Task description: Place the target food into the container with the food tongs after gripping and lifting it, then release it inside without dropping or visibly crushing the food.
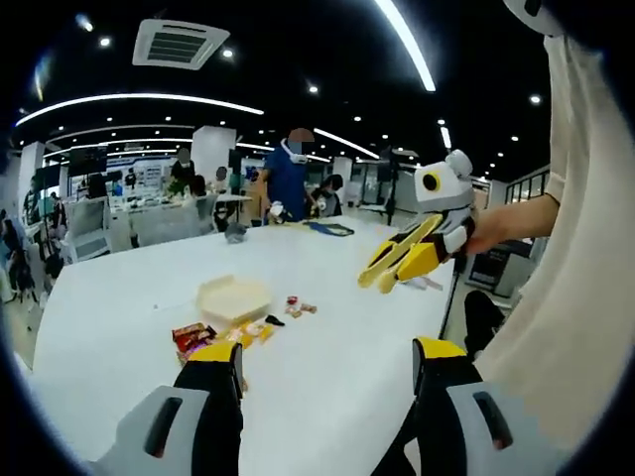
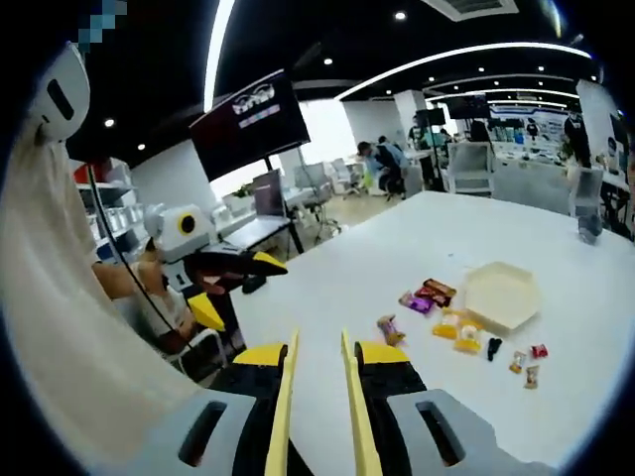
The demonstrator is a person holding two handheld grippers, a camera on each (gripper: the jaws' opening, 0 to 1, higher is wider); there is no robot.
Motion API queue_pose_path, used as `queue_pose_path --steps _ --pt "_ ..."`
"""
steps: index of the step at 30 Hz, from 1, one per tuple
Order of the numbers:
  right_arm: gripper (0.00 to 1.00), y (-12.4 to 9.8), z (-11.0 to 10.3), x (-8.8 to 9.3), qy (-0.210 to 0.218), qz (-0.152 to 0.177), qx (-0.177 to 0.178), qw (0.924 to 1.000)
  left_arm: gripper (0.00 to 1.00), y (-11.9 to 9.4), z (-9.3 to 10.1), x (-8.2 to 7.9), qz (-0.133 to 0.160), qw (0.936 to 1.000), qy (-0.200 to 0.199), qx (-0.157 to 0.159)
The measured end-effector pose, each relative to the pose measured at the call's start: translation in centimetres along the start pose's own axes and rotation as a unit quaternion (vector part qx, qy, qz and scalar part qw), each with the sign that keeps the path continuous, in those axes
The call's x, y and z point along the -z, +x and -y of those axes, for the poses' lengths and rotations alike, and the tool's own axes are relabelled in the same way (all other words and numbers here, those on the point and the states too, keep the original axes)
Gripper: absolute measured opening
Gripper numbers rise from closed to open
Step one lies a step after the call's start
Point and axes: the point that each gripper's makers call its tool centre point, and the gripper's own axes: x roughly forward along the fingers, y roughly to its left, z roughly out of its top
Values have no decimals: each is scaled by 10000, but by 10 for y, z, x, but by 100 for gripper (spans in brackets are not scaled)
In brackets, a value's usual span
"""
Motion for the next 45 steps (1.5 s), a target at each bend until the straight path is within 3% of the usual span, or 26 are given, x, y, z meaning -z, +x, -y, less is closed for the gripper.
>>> queue_pose_path --steps 14,23,33,45 --pt "26 -30 53 -1 50 226 -299 9993 72 55 17 -17 -129 9988 -265 -387" --pt "26 -43 85 -1 -271 118 -379 9988 76 82 19 -21 -212 9962 -396 -748" --pt "26 -32 98 -2 -470 -13 -478 9977 76 86 13 -26 -254 9941 -356 -997" --pt "26 -4 107 1 -967 -477 -9 9942 76 79 -12 -22 -307 9964 -285 -744"
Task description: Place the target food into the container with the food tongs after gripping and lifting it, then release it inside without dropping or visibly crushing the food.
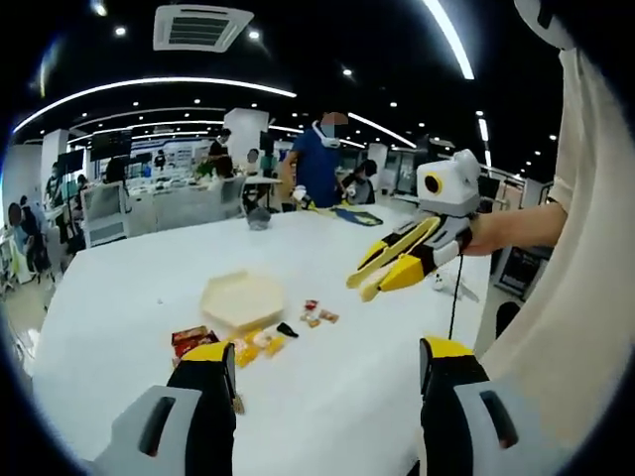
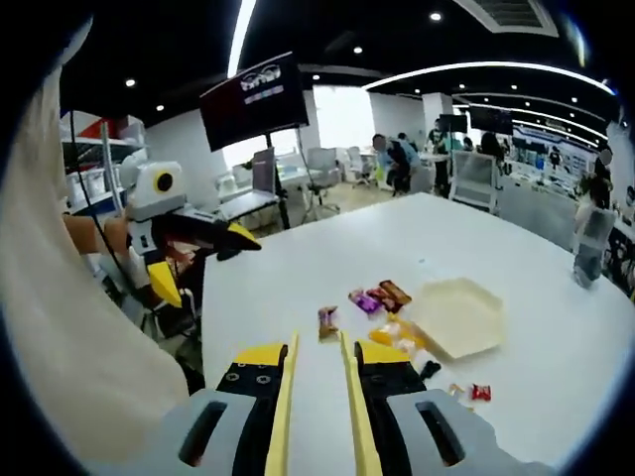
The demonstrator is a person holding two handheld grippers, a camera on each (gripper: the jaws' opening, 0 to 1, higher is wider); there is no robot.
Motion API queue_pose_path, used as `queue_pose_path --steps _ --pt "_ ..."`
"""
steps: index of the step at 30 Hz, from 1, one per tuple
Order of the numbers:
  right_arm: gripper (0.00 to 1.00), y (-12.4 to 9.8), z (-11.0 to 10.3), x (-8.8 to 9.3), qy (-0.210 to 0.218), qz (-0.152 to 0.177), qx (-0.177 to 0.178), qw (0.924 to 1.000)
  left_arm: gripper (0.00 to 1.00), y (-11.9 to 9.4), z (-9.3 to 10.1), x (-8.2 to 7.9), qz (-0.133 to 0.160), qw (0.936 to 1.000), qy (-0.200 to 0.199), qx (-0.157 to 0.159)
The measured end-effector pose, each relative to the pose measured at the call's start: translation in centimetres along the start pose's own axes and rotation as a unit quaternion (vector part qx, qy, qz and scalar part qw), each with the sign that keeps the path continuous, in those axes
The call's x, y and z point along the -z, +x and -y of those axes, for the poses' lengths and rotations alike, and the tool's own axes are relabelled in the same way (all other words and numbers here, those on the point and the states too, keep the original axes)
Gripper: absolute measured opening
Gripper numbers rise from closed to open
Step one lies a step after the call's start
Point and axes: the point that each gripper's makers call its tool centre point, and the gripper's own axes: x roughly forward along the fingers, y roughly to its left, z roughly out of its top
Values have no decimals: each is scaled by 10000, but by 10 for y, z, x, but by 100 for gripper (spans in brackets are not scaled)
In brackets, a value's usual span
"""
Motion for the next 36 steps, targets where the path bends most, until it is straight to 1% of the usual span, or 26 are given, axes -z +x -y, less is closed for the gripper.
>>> queue_pose_path --steps 3,7,12,17,20,22,24,25,27,28,32,36 --pt "26 6 0 -3 -5 -51 49 10000 75 -6 -14 -3 83 9999 -61 47" --pt "26 18 0 -8 -41 -122 83 9999 75 -11 -26 1 55 10000 -43 67" --pt "26 42 -2 -10 -140 -263 23 9996 75 -22 -39 6 86 9999 -119 -24" --pt "26 65 -7 -12 -175 -333 -91 9993 75 -33 -43 11 102 9997 -197 -100" --pt "26 83 -12 -11 -239 -446 -205 9985 75 -42 -47 17 74 9995 -238 -195" --pt "26 89 -14 -10 -278 -495 -255 9981 75 -46 -49 19 88 9992 -292 -247" --pt "26 100 -16 -9 -373 -568 -292 9973 75 -52 -51 23 97 9988 -360 -311" --pt "26 103 -14 -10 -470 -599 -257 9968 75 -54 -52 25 88 9987 -373 -342" --pt "26 110 -15 -13 -512 -610 -252 9965 75 -58 -54 28 83 9984 -406 -390" --pt "26 117 -16 -15 -562 -628 -292 9960 75 -63 -57 29 99 9979 -461 -446" --pt "26 133 -20 -13 -801 -793 -404 9928 75 -71 -62 33 130 9968 -556 -565" --pt "26 145 -17 -11 -885 -912 -344 9913 76 -76 -66 37 140 9959 -627 -633"
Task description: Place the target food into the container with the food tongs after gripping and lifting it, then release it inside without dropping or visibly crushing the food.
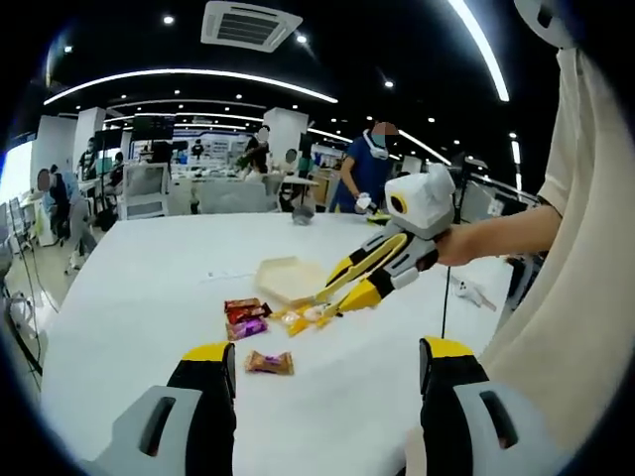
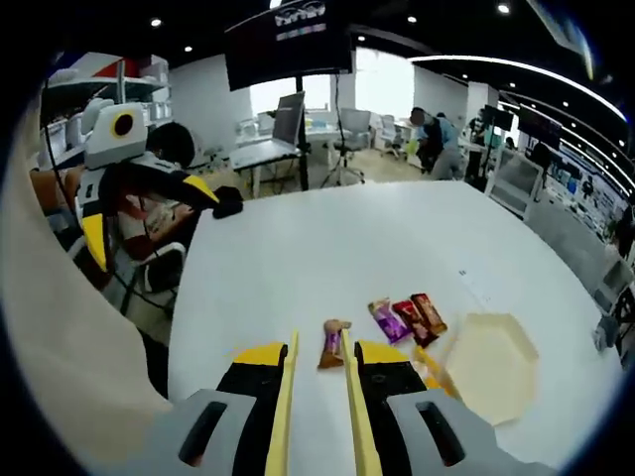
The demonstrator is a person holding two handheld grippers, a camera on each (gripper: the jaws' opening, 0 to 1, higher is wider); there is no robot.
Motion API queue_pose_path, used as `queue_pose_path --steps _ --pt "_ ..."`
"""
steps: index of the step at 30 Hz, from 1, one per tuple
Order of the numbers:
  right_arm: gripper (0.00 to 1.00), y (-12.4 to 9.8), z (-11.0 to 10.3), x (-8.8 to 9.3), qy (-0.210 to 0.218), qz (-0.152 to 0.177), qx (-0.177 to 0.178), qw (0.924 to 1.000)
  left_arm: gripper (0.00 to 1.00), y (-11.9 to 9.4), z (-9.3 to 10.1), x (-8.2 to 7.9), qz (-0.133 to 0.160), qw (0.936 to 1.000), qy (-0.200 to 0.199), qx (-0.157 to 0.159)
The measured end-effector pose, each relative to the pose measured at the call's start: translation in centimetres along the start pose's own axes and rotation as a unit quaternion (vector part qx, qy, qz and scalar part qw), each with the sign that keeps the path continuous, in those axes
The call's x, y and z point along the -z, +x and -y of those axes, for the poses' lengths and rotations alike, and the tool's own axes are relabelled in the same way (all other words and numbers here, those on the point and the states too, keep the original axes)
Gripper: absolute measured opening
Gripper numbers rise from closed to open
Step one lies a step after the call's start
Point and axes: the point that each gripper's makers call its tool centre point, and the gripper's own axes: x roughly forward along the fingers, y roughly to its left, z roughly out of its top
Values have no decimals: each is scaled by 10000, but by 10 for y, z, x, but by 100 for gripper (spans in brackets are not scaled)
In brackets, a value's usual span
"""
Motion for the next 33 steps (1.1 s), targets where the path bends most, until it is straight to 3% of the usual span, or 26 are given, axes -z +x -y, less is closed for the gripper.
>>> queue_pose_path --steps 14,18,33 --pt "26 32 -2 5 -127 -347 -20 9993 76 -4 -7 6 74 9998 -180 -25" --pt "26 42 -4 7 -115 -418 -84 9990 79 -4 -10 13 -78 9999 11 -125" --pt "26 80 -1 22 -117 -844 -152 9962 79 -10 -18 18 -148 9999 -27 -60"
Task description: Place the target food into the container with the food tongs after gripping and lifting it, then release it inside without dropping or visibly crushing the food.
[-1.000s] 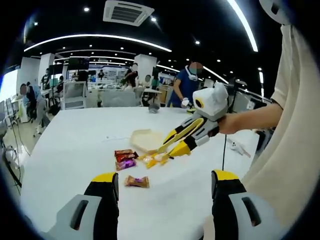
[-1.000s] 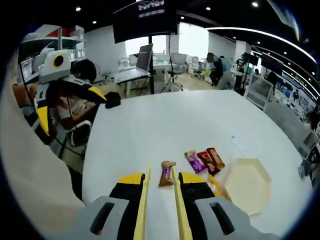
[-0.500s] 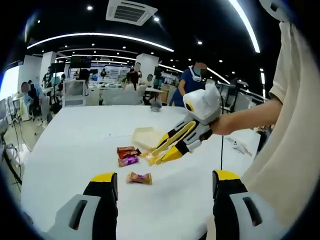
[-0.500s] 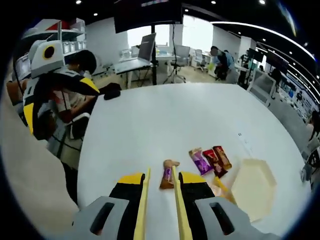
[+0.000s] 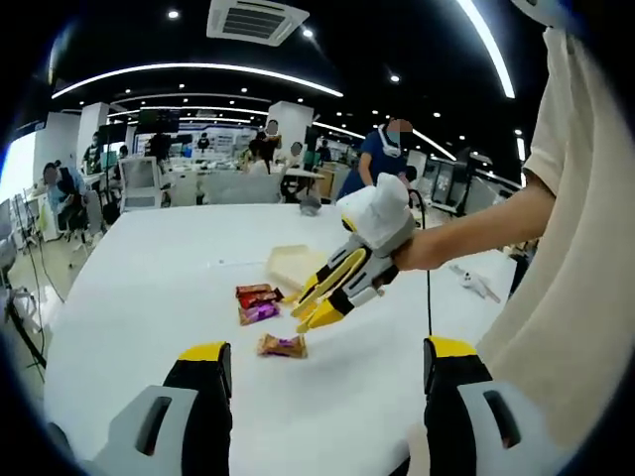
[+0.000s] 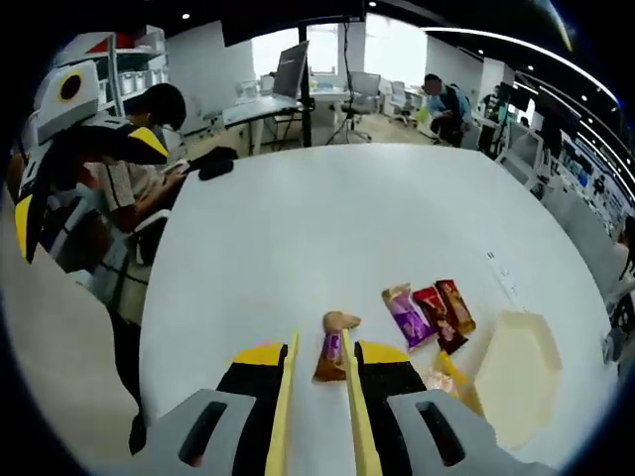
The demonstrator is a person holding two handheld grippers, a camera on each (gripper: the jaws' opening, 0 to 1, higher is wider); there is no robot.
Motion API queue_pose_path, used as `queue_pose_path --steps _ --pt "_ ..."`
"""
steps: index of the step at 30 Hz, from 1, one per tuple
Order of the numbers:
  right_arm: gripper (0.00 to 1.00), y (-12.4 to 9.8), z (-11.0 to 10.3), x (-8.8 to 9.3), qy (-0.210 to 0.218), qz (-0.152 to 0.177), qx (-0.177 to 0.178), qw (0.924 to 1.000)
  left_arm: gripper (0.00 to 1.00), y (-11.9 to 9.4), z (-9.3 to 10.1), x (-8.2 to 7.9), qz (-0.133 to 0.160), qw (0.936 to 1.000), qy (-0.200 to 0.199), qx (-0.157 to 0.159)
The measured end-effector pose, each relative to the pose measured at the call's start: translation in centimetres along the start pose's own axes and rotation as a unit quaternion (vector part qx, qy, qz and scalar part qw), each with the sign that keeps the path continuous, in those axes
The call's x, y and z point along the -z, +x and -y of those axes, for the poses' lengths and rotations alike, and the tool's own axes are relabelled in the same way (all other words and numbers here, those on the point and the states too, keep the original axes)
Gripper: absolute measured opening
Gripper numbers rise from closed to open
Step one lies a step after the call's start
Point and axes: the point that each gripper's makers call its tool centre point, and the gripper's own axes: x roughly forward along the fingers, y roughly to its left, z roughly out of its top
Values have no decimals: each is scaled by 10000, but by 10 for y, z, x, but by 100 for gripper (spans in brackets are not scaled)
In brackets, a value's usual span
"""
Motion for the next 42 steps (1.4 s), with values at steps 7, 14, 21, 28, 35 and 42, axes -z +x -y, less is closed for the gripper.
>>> queue_pose_path --steps 7,14,21,28,35,42 --pt "26 16 3 8 -56 -236 6 9997 79 -3 -3 5 -19 9999 -141 8" --pt "26 30 8 13 -65 -411 -2 9991 78 -10 -15 2 -35 9999 -58 -89" --pt "26 42 11 24 9 -640 70 9979 78 -11 -19 6 -90 9999 -84 -82" --pt "26 50 12 29 4 -765 74 9970 78 -13 -20 13 -135 9997 -180 -88" --pt "26 59 13 33 -67 -895 60 9960 78 -14 -23 16 -151 9995 -247 -115" --pt "26 65 16 37 171 -906 58 9957 78 -13 -24 20 -193 9993 -298 -128"
